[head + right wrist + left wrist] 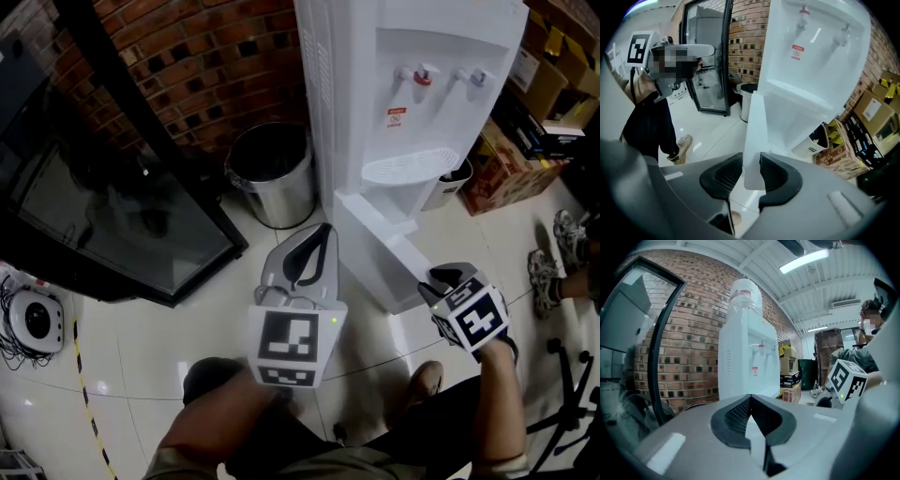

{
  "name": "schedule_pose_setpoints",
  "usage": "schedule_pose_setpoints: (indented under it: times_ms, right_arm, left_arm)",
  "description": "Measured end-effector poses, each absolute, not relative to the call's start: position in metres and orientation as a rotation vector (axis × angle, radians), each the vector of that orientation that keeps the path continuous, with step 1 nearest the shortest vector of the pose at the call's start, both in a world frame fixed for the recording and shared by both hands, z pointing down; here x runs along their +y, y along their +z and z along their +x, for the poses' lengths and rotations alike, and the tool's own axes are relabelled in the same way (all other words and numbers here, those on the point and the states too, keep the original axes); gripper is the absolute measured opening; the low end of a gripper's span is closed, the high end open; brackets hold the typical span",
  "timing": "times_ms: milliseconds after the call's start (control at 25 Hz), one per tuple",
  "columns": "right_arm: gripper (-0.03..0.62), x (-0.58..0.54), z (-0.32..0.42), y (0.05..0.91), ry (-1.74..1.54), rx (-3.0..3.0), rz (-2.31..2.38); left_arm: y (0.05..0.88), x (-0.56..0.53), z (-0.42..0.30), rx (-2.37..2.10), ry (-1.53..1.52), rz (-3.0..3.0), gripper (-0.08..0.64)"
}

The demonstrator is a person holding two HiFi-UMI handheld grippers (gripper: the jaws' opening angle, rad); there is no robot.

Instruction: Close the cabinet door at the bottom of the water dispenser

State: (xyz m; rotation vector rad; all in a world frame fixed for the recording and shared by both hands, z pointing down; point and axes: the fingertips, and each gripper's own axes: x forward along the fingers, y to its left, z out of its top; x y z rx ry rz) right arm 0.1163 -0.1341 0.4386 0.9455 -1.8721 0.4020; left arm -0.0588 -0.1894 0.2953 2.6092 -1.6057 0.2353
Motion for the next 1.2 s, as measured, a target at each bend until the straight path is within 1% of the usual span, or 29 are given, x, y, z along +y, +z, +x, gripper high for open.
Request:
schedule_pose_setpoints:
  times_ms: [600, 800, 1040, 1200]
  right_arm:
    - [0.161, -0.215, 0.188, 0.441, 0.315, -1.793, 1.197]
    - [0.158, -0.246, 0.208, 0.441, 0.271, -1.793, 1.318]
    - [0.146, -0.283, 0.222, 0.441, 0.197, -1.804, 1.468]
    - [0.129, -0.310, 0.230, 0.444, 0.224, -1.827, 1.642]
  left_arm:
    - [0.332, -0.229, -0.059, -1.551, 0.351, 2.596, 0.000]
    - [0.349, -0.248, -0.060, -1.538, 0.396, 2.573, 0.000]
    - [0.345, -0.258, -0.047, -1.499, 0.366, 2.588, 0.000]
    - [0.355, -0.257, -0.046, -1.476, 0.397, 2.579, 0.000]
